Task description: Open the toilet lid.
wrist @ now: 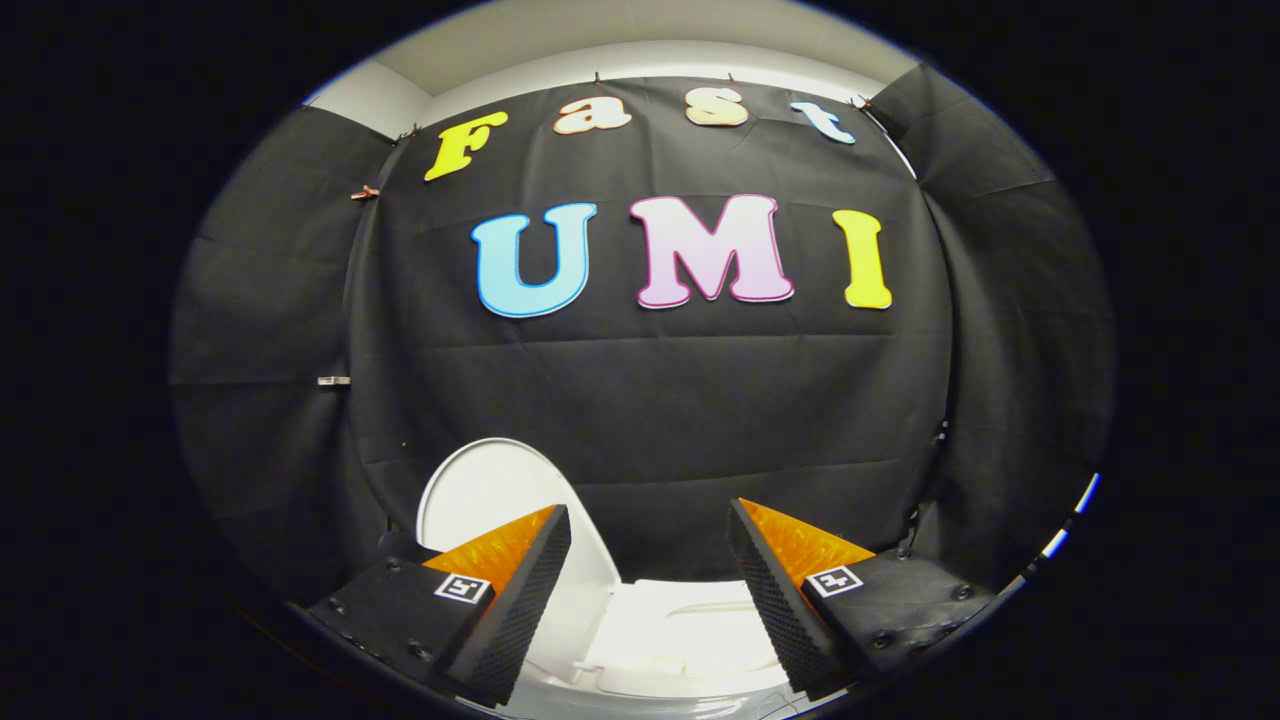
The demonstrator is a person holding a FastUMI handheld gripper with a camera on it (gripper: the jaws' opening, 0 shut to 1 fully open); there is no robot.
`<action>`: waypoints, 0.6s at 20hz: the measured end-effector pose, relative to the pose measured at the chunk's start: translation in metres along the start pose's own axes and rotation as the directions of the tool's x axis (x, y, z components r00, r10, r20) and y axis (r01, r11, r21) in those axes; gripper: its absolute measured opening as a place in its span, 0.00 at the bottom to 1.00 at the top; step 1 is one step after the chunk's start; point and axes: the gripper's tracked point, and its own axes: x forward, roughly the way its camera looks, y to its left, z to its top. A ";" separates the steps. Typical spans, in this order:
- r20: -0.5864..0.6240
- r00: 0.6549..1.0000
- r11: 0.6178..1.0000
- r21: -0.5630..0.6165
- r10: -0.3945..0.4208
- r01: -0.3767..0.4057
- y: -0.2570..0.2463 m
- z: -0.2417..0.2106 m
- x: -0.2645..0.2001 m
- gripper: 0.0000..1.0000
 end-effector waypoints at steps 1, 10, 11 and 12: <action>0.005 1.000 1.000 0.001 -0.006 0.006 -0.012 0.003 -0.002 0.99; 0.047 0.996 0.997 -0.026 -0.076 0.077 -0.126 0.012 -0.029 0.98; 0.050 0.995 0.996 -0.022 -0.083 0.084 -0.137 0.011 -0.033 0.98; 0.050 0.994 0.995 -0.020 -0.092 0.093 -0.148 0.009 -0.037 0.98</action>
